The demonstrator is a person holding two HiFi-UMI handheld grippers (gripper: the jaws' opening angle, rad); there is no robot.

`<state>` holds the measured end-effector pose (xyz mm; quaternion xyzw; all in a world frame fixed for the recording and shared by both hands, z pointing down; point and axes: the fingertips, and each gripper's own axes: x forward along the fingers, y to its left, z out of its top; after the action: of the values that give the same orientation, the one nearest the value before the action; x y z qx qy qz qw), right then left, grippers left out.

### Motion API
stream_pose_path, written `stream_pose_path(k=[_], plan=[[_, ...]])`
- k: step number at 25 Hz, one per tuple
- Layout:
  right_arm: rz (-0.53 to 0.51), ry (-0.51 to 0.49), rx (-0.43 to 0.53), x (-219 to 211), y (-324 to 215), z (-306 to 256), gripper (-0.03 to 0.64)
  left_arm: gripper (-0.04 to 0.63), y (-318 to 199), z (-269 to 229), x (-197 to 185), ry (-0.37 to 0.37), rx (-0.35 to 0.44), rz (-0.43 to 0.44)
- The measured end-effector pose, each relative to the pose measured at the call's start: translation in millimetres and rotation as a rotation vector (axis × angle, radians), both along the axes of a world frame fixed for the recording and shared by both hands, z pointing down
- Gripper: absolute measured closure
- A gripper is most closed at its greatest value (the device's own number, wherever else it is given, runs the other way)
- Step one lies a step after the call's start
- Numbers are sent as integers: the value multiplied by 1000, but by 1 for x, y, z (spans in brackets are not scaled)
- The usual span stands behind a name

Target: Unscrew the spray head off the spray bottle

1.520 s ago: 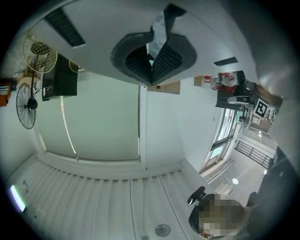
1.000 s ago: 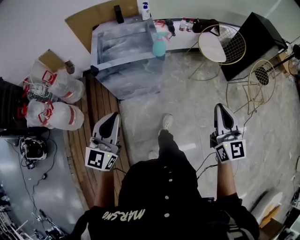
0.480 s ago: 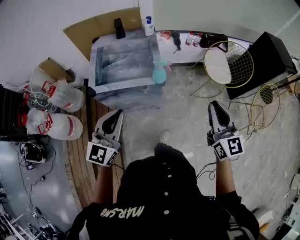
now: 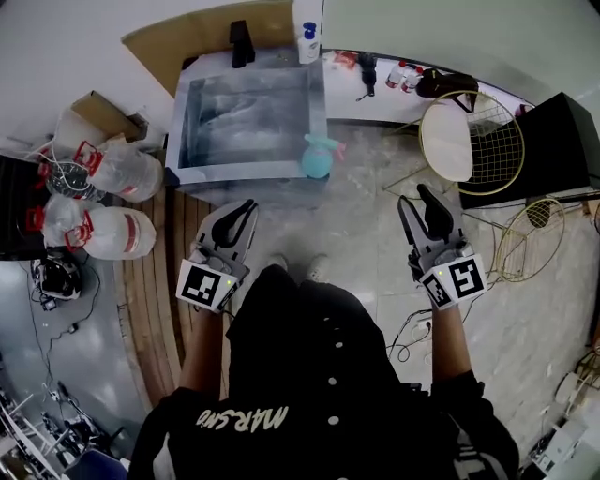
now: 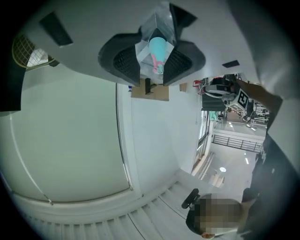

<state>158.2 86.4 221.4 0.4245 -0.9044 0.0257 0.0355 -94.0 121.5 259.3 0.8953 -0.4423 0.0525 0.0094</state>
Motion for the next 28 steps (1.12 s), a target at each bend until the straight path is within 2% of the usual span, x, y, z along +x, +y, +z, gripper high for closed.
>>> stream_pose_path(k=[3,7,9,13,15,17,21,24,28], plan=[[-33,15,-20,-5,-18,13,436,569,-15,19,10,-16,-33,39],[-101,52,-67,-23,-47,36,403,543,-40,57,25,-78,-89,130],[-140,67,-94,-35,-63,46,370,453,-58,77,33,-94,-123,179],[-240,85,-143,-64,-87,63,301,332,-88,112,59,-148,-155,293],[-310,97,-137,-83,-104,73,285,201,-107,135,73,-212,-168,351],[-376,118,-128,-101,-118,85,284,196,-122,157,85,-244,-198,389],[-486,188,-152,-132,-132,120,267,187,-151,181,100,-188,-259,425],[-558,264,-163,-150,-140,145,259,186,-167,199,107,-200,-271,468],[-594,255,-206,-161,-143,163,261,187,-176,218,123,-234,-288,553]])
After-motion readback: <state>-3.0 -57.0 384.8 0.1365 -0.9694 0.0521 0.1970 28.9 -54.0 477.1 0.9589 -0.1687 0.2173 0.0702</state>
